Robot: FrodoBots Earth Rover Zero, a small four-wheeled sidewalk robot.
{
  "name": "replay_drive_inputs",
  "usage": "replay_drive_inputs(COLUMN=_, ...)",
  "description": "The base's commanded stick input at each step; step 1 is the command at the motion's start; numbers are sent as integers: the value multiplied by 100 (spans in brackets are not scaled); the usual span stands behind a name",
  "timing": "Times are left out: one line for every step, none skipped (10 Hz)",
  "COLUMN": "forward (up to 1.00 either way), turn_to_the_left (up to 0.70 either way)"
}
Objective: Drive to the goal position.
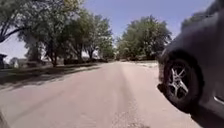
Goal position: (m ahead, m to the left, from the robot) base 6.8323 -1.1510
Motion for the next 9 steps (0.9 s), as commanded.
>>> replay_drive_inputs(forward=70, turn_to_the_left=0)
replay_drive_inputs(forward=70, turn_to_the_left=0)
replay_drive_inputs(forward=70, turn_to_the_left=0)
replay_drive_inputs(forward=70, turn_to_the_left=0)
replay_drive_inputs(forward=70, turn_to_the_left=0)
replay_drive_inputs(forward=70, turn_to_the_left=0)
replay_drive_inputs(forward=70, turn_to_the_left=-35)
replay_drive_inputs(forward=70, turn_to_the_left=-35)
replay_drive_inputs(forward=70, turn_to_the_left=-35)
